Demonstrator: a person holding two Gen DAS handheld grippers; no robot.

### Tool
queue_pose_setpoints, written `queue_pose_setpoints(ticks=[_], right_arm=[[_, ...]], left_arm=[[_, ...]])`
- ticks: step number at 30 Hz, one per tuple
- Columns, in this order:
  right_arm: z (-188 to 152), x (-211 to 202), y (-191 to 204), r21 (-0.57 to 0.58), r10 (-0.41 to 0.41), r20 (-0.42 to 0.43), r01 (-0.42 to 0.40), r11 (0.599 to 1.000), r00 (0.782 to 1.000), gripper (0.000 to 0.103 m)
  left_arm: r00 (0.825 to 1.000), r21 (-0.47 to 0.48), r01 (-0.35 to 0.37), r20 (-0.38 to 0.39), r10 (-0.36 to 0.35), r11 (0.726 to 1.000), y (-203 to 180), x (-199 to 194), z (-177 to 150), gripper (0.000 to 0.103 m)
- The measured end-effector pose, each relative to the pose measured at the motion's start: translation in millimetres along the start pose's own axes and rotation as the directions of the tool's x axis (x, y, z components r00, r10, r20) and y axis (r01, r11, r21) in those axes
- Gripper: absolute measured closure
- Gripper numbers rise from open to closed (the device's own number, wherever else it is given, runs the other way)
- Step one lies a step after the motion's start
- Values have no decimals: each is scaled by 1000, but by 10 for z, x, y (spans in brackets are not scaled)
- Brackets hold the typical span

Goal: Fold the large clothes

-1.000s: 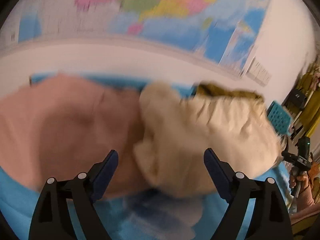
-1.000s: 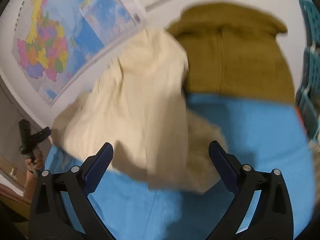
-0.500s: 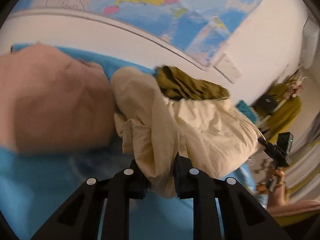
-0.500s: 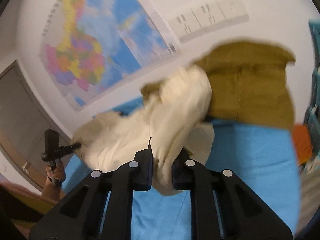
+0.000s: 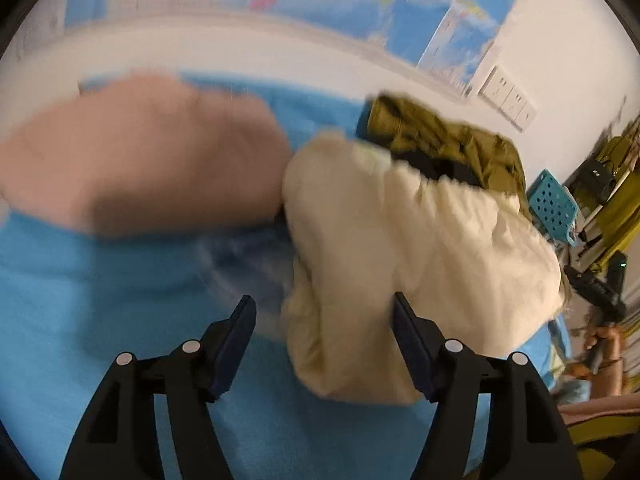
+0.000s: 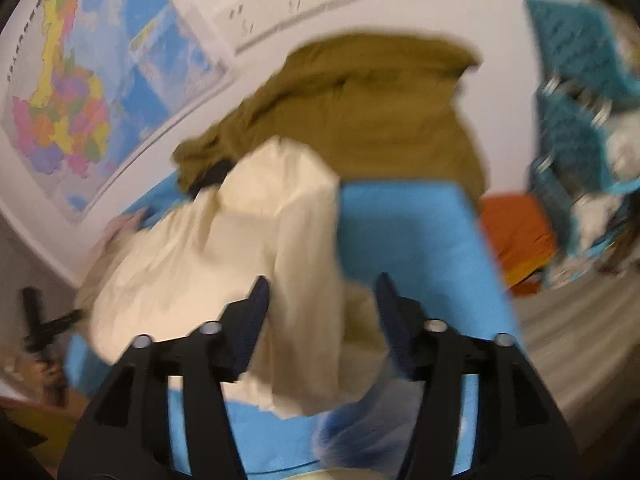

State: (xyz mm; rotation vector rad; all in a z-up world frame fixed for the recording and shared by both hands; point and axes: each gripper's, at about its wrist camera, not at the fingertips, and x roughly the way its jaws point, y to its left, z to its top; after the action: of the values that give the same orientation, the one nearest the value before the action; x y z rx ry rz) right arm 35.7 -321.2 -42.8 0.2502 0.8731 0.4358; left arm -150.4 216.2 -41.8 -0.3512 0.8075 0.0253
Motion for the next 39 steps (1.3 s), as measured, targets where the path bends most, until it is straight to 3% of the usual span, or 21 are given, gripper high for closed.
queue_pose_setpoints(ticks=[2, 3, 8, 10, 13, 17, 21, 25, 28, 30, 32, 35, 39], right_arm=[[50, -144, 132, -41, -27, 70, 30, 999, 997, 46], [79, -178, 292, -85, 9, 94, -1, 996, 996, 45], [52, 269, 872, -272, 78, 26, -68, 960, 997, 45], [48, 468, 888, -254, 106, -21, -108, 961, 994, 46], [30, 855, 701, -210, 43, -80, -59, 976, 996, 47], [20, 1025, 399, -78, 99, -121, -109, 991, 988, 42], [102, 776, 556, -107, 84, -70, -91, 990, 994, 43], [261, 567, 924, -192, 164, -5, -162, 968, 986, 43], [338, 744, 1189, -249, 166, -33, -169, 954, 985, 42], [349, 1001, 1263, -253, 161, -97, -181, 950, 982, 45], [324, 1309, 1254, -261, 100, -164, -141, 955, 981, 50], [298, 1605, 1187, -245, 66, -203, -116, 962, 977, 54], [281, 1638, 1095, -212, 83, -204, -126, 969, 976, 53]], left_arm=[[997, 31, 13, 71, -15, 999, -104, -136, 99, 38], [996, 47, 7, 92, -11, 999, -180, -156, 148, 38], [998, 130, 50, 22, -53, 990, -462, 285, 269, 40], [1000, 136, 18, -6, -17, 991, -431, 529, 237, 42], [999, 96, 22, -27, -19, 995, -328, 728, 183, 43], [1000, 62, 27, -18, -26, 998, -199, 773, 139, 46], [1000, 75, -9, -17, 11, 997, -285, 655, 225, 47], [997, 157, 59, 43, -66, 986, -522, 461, 312, 44], [996, 186, 91, 0, -93, 978, -647, 601, 336, 43], [996, 186, 77, -51, -69, 980, -662, 807, 325, 43], [994, 149, 56, -100, -41, 987, -575, 1013, 315, 45], [991, 96, 89, -104, -78, 991, -430, 1099, 312, 51], [992, 102, 92, -101, -81, 991, -398, 1114, 295, 52]])
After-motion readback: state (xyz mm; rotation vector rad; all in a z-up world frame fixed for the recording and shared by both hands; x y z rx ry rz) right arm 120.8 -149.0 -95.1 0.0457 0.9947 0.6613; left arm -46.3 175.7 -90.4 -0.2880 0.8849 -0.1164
